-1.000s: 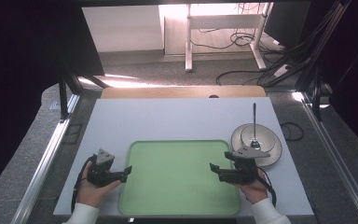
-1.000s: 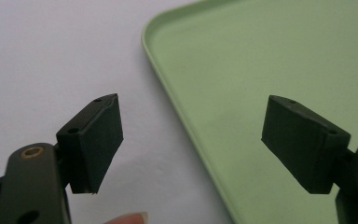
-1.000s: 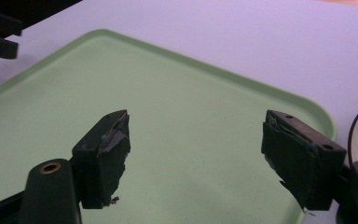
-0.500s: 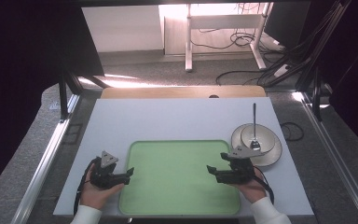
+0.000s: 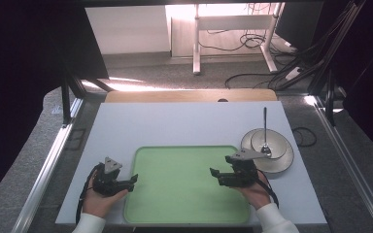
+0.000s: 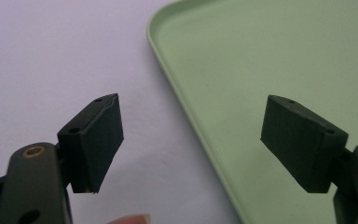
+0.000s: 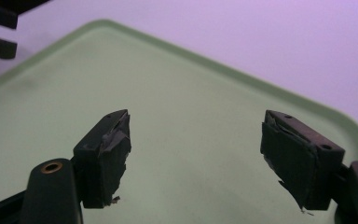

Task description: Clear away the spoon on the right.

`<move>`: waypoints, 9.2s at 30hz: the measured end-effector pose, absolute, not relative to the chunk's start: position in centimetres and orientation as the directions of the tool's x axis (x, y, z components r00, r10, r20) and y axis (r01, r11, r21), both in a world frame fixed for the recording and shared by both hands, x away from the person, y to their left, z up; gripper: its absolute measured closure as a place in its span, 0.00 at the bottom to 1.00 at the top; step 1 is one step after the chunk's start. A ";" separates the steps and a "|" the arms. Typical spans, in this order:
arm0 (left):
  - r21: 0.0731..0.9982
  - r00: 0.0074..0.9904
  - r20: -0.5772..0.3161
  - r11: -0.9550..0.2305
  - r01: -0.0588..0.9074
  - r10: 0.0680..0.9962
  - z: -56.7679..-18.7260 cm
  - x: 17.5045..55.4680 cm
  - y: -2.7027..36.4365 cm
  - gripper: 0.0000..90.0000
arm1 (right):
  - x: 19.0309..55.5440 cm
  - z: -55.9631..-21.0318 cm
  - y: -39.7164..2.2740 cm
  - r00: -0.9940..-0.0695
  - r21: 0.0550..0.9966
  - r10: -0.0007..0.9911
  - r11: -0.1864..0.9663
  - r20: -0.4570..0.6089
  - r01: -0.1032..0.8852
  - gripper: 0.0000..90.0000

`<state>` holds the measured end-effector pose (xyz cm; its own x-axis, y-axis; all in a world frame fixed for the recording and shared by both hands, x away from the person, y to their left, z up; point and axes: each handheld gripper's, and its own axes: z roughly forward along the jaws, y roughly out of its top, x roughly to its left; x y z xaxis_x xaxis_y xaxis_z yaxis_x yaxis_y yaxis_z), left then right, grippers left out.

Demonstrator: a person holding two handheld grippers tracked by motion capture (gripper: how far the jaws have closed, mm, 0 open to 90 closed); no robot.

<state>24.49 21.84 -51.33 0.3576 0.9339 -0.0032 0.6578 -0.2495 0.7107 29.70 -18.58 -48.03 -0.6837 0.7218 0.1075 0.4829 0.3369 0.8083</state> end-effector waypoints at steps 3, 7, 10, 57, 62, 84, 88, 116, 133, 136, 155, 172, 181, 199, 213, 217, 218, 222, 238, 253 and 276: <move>0.713 0.363 -0.004 -0.252 0.654 0.932 -51.2 24.4 21.8 0.23 | 29.6 -47.6 -18.7 -0.669 0.820 0.734 0.310 0.115 0.481 0.29; 0.717 0.374 0.005 -0.264 0.646 0.928 -51.1 24.4 21.4 0.23 | 29.5 -47.1 -18.7 -0.679 0.824 0.724 0.310 0.118 0.474 0.30; 0.718 0.378 0.009 -0.269 0.642 0.926 -51.1 24.5 21.2 0.23 | 29.7 -46.7 -18.7 -0.680 0.826 0.724 0.310 0.116 0.471 0.30; 0.694 0.358 -0.020 -0.245 0.677 0.933 -51.3 24.7 21.8 0.22 | 35.4 -41.7 -22.2 -0.626 0.863 0.773 0.243 0.103 0.442 0.35; 0.692 0.361 -0.017 -0.250 0.678 0.933 -51.4 24.7 21.8 0.22 | 35.8 -41.4 -22.5 -0.619 0.864 0.778 0.235 0.106 0.445 0.35; 0.704 0.362 -0.028 -0.238 0.669 0.932 -51.2 24.8 21.6 0.23 | 38.1 -40.3 -26.9 -0.509 0.881 0.851 0.140 0.126 0.452 0.35; 0.704 0.364 -0.027 -0.241 0.668 0.931 -51.2 24.7 21.6 0.23 | 38.4 -40.3 -27.6 -0.489 0.882 0.863 0.125 0.130 0.455 0.35; 0.700 0.365 -0.020 -0.247 0.669 0.931 -51.2 24.8 21.5 0.23 | 43.3 -43.5 -32.2 -0.331 0.825 0.927 0.042 0.179 0.563 0.50; 0.695 0.368 -0.014 -0.256 0.672 0.930 -51.2 24.7 21.6 0.23 | 44.6 -44.9 -32.0 -0.337 0.767 0.922 0.073 0.193 0.637 0.71; 0.695 0.368 -0.013 -0.256 0.672 0.930 -51.3 24.7 21.6 0.23 | 44.7 -45.0 -32.0 -0.337 0.760 0.919 0.068 0.205 0.646 0.75; 0.700 0.361 -0.018 -0.246 0.670 0.932 -51.1 24.7 21.8 0.23 | 44.6 -45.2 -32.4 -0.359 0.756 0.907 0.074 0.220 0.650 0.94; 0.699 0.359 -0.018 -0.245 0.672 0.933 -51.2 24.7 21.9 0.23 | 43.8 -44.0 -33.8 -0.378 0.794 0.888 0.025 0.261 0.608 0.99; 0.698 0.357 -0.016 -0.245 0.672 0.934 -51.2 24.7 22.0 0.23 | 43.4 -43.2 -34.3 -0.385 0.811 0.875 -0.015 0.294 0.584 1.00; 0.699 0.355 -0.015 -0.244 0.672 0.935 -51.2 24.7 22.1 0.23 | 42.1 -40.7 -33.9 -0.431 0.851 0.842 -0.062 0.325 0.521 1.00; 0.704 0.351 -0.016 -0.239 0.669 0.936 -51.1 24.7 22.2 0.23 | 41.1 -39.1 -32.1 -0.497 0.873 0.814 -0.025 0.301 0.488 1.00; 0.705 0.351 -0.016 -0.238 0.668 0.936 -51.1 24.7 22.2 0.23 | 40.9 -38.9 -31.6 -0.509 0.875 0.808 -0.017 0.297 0.484 1.00; 0.704 0.351 -0.016 -0.239 0.669 0.936 -51.1 24.7 22.2 0.23 | 40.9 -38.8 -31.5 -0.513 0.875 0.806 -0.015 0.297 0.483 1.00; 0.709 0.356 -0.028 -0.232 0.666 0.934 -51.0 24.7 22.4 0.23 | 40.5 -38.6 -31.2 -0.519 0.877 0.801 -0.015 0.297 0.480 1.00; 0.717 0.354 -0.020 -0.233 0.657 0.935 -50.8 24.6 22.5 0.23 | 38.3 -36.1 -28.9 -0.598 0.912 0.761 0.021 0.251 0.409 1.00; 0.723 0.357 -0.021 -0.233 0.651 0.934 -50.7 24.6 22.4 0.23 | 37.3 -35.8 -26.9 -0.638 0.912 0.731 0.052 0.243 0.407 1.00; 0.732 0.364 -0.018 -0.235 0.639 0.931 -50.4 24.5 22.6 0.23 | 34.5 -36.6 -23.7 -0.675 0.896 0.693 0.093 0.255 0.434 1.00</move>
<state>24.53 22.63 -50.43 0.3635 0.9314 -0.0183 0.6390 -0.2350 0.7324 34.54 -23.73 -36.55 -0.6747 0.6928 0.2547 0.4339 0.0931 0.8961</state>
